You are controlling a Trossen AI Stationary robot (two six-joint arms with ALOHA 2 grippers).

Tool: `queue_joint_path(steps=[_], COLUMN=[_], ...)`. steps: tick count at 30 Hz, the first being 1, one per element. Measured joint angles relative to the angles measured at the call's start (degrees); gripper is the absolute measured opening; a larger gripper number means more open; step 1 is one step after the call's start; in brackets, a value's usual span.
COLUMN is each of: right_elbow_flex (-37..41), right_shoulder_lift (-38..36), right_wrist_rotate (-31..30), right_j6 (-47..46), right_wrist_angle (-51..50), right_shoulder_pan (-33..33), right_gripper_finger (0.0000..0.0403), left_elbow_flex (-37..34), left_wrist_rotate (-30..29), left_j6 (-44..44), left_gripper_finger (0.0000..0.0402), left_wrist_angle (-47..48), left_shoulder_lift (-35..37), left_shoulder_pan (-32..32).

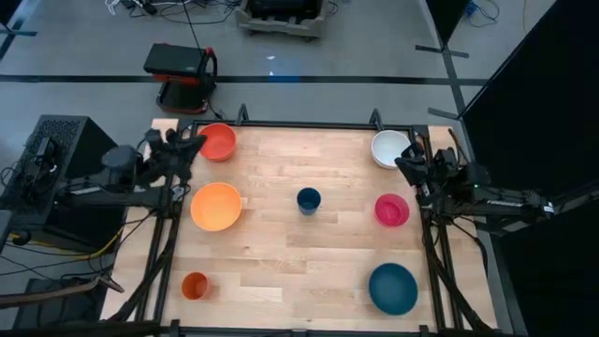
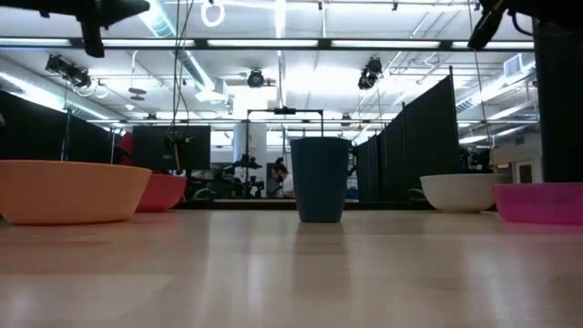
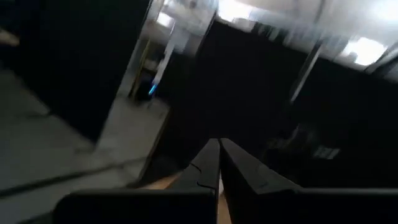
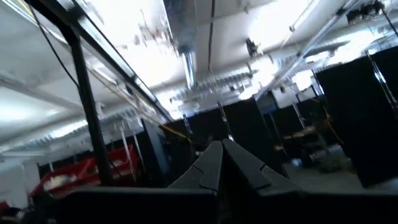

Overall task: Nest bowls inside each other
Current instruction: Stack the orange bowl on top of the light orange bowl

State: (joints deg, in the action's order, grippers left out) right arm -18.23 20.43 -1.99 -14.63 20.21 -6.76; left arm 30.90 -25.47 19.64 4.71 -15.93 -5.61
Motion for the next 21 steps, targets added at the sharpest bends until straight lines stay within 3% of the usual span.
queue_joint_path(steps=[8, 15, 18, 21], right_elbow_flex=[-8.6, -10.0, -10.0, -10.0], right_shoulder_lift=[6.5, 8.2, 8.2, 8.2], right_wrist_rotate=[-1.0, -5.3, -5.9, -6.2], right_j6=[4.3, 4.6, 4.6, 4.5], right_wrist_angle=[-11.4, -11.5, -11.4, -11.2], right_shoulder_pan=[0.0, -0.1, -0.1, -0.1], right_gripper_finger=[0.0, 0.0, 0.0, 0.0], left_elbow_flex=[14.5, 22.3, 22.7, 22.7], left_wrist_rotate=[-8.8, -12.0, -11.4, -10.3], left_j6=[2.0, 8.0, 9.1, 8.0], left_gripper_finger=[0.0, 0.0, 0.0003, 0.0046], left_wrist_angle=[28.1, 53.2, 59.2, 59.9], left_shoulder_lift=[-10.9, -18.8, -21.6, -25.0], left_shoulder_pan=[0.0, 0.0, 0.0, -0.7])
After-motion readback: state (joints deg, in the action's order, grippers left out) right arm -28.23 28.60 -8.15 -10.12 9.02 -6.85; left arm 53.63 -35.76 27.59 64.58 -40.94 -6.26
